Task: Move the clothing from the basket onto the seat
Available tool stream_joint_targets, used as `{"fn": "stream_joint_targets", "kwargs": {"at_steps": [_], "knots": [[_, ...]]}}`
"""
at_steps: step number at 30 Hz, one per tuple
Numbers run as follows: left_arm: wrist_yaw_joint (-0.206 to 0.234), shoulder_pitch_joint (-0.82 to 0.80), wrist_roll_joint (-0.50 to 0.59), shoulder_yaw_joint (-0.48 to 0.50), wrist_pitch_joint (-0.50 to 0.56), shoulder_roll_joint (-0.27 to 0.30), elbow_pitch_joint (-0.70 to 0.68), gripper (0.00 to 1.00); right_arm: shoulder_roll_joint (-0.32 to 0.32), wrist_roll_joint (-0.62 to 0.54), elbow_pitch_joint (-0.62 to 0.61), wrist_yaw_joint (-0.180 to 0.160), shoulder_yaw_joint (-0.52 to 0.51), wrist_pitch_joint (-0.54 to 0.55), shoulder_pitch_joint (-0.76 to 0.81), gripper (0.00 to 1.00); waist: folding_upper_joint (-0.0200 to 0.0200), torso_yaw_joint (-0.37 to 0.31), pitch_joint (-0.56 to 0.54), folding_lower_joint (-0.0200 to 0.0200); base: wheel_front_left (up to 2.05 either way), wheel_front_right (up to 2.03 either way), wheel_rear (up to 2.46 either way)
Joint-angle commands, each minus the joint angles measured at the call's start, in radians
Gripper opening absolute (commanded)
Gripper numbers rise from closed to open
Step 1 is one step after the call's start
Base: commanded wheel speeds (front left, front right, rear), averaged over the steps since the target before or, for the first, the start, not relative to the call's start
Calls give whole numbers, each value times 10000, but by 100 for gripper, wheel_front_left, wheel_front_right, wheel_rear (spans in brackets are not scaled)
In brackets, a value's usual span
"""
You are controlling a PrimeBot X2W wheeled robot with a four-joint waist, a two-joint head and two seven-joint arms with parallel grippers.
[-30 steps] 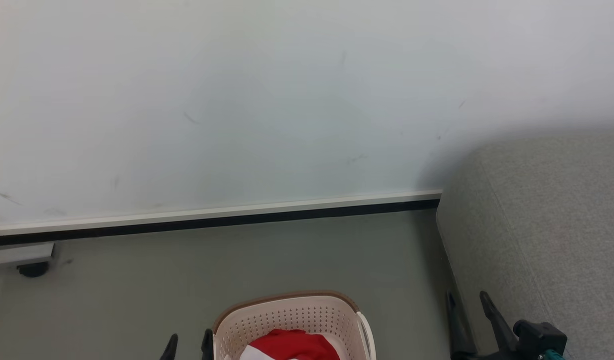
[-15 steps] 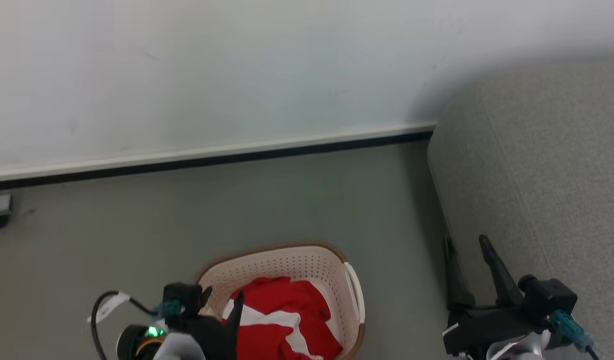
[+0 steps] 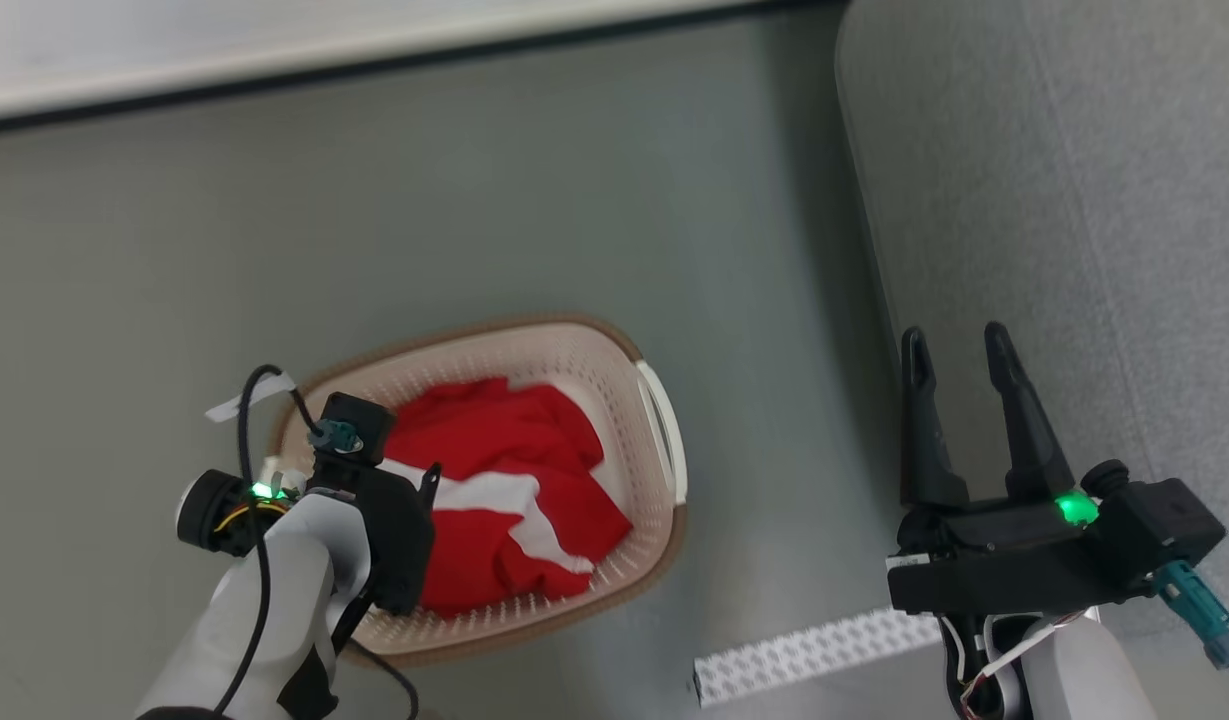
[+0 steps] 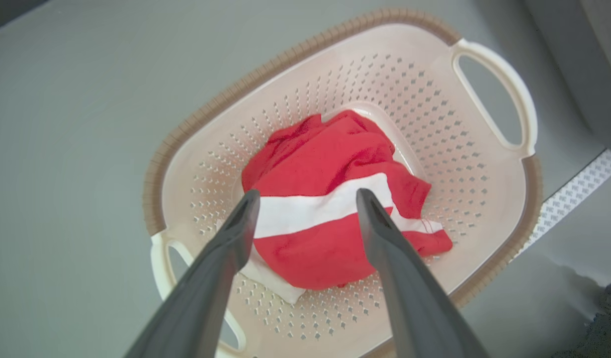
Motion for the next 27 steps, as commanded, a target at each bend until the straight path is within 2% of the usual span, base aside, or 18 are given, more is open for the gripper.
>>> {"fn": "stream_joint_targets", "kwargs": {"at_steps": [1, 7, 12, 16, 17, 21, 27], "knots": [[-76, -232, 157, -112, 113, 125, 342, 100, 4, 47, -198, 4, 47, -104, -227, 100, -2, -890, 2107, -5, 0, 0, 0], [-218, -882, 609, -742, 172, 131, 1242, 100, 4, 94, -681, 4, 200, -172, -73, 100, -2, -1047, 2869, -5, 0, 0, 0], [-161, -1522, 1235, -1462, 56, -4, 1638, 100, 4, 167, -1186, 4, 371, -176, 238, 100, -2, -1065, 3433, -5, 0, 0, 0], [164, -1956, 1740, -1956, 123, -71, 1888, 100, 4, 171, -1540, 4, 434, -175, 458, 100, -2, -1074, 3745, -5, 0, 0, 0], [539, -2213, 2153, -2284, 159, -47, 2080, 100, 4, 157, -1783, 4, 497, -176, 555, 100, -2, -1135, 3935, -5, 0, 0, 0], [1194, -2475, 2420, -2514, 128, -29, 2440, 100, 2, 327, -2359, 6, 406, -177, 710, 100, -2, -1204, 4209, -5, 0, 0, 0], [1633, -2611, 2411, -2591, -129, 85, 2785, 100, 1, 239, -3373, 4, 479, -177, 722, 100, -2, -1237, 4457, -5, 0, 0, 0]]}}
